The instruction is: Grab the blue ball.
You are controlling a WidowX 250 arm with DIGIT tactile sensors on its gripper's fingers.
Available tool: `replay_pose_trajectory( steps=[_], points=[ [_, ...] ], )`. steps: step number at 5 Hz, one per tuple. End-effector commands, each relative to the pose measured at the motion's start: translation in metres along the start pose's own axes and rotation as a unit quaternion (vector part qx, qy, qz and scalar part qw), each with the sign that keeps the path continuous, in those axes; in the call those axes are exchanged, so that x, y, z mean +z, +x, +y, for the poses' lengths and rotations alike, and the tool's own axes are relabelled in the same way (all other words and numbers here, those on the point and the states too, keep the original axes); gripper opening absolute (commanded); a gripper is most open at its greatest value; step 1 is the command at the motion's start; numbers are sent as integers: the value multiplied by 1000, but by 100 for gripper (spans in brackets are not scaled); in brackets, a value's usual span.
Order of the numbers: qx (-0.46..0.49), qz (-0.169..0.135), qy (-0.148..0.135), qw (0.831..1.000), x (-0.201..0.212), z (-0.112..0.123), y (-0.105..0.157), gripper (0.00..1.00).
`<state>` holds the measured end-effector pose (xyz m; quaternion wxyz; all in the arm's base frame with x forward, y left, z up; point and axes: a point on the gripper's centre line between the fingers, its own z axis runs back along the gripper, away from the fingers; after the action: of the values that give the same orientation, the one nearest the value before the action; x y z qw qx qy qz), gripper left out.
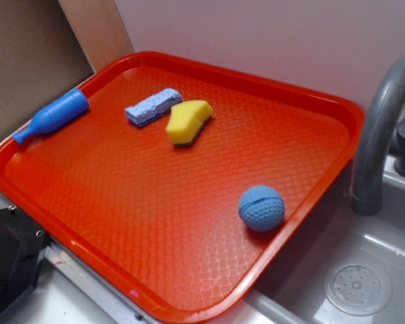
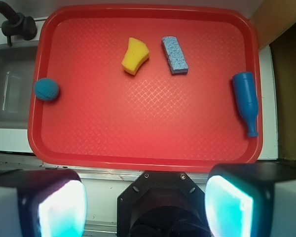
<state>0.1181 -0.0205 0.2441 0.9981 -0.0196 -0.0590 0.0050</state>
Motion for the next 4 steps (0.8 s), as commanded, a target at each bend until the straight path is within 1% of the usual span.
replay_pose_trajectory(
  steps=[1,2,3,4],
  points=[
    [0,0,0,1000,0,0,0,100],
    [-125,-80,-34,988,-33,-49,30,100],
    [-252,-115,-25,960,-62,-76,53,100],
    [-252,-115,-25,960,-62,-76,53,100]
  ],
)
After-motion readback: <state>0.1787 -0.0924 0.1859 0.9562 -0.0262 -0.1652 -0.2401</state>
